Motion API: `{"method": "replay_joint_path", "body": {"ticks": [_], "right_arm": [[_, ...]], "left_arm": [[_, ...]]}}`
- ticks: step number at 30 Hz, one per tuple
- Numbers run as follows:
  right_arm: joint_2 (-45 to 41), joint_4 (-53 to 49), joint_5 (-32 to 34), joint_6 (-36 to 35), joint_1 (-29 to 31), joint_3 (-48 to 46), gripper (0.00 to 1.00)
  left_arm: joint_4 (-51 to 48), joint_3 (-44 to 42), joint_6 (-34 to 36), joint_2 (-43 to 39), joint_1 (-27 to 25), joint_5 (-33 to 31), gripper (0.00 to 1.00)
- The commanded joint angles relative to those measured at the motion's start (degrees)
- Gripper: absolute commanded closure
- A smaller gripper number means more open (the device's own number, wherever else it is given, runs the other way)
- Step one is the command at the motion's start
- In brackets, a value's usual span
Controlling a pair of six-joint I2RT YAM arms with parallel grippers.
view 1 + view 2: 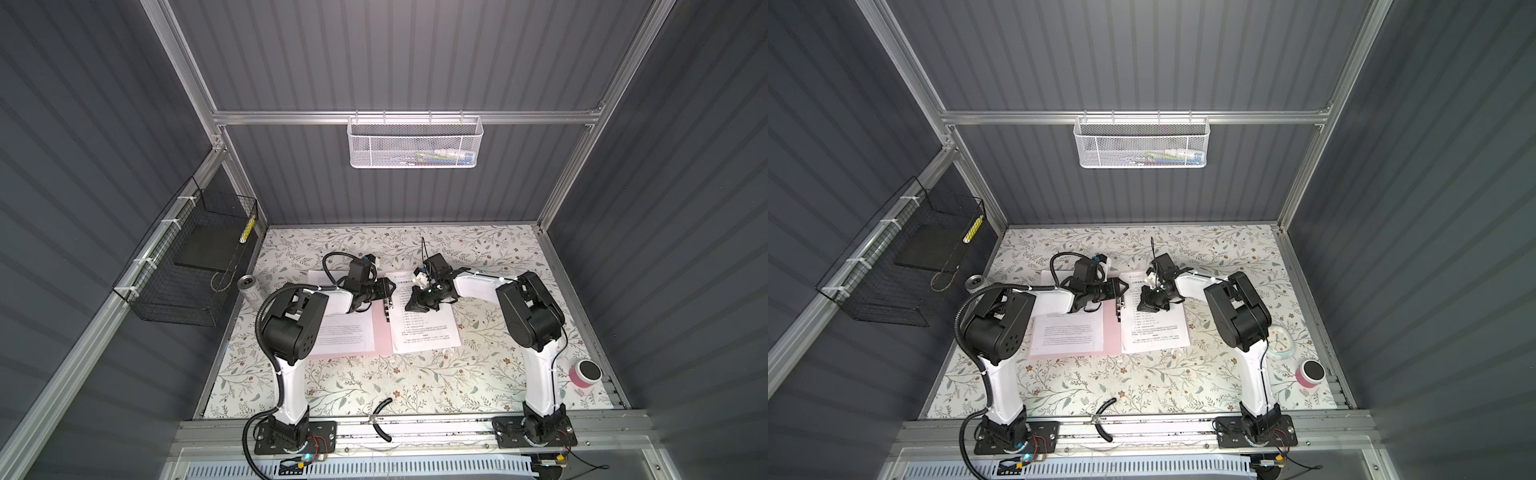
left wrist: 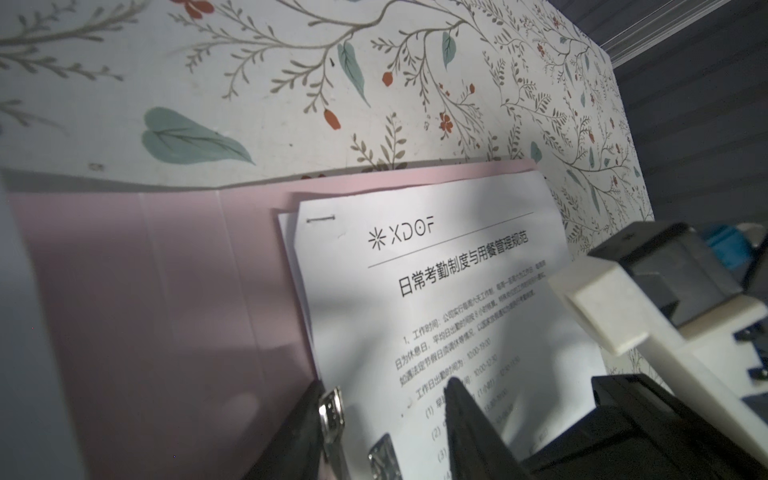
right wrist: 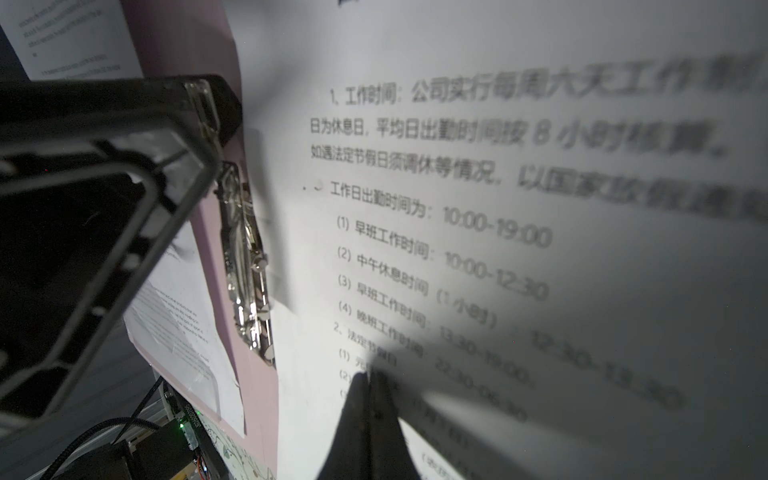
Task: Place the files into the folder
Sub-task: 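Lift the clip's wire lever with the right gripper while the left gripper waits beside it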
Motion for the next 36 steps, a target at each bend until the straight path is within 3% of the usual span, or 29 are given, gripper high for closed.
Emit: {"method": "replay_joint_path", "body": {"ticks": [1,18,36], "right_arm": [[2.01,-1.44,1.13,-0.32,-0.05,-0.02,1.0],[2.61,-2.05,1.31,-0.5,-0.05,0.6,1.0],[1.92,-2.8,1.95,-0.57,0.01,1.41,1.0]], "left_arm": [[1.63,0.95,-0.7,0.44,0.41,2.86,0.52],[7.07,-3.97,-3.07,-3.5,0.39,5.96,0.54],[6.17,-13.56,-3.22,-15.54,-0.27,5.89,0.54]]}}
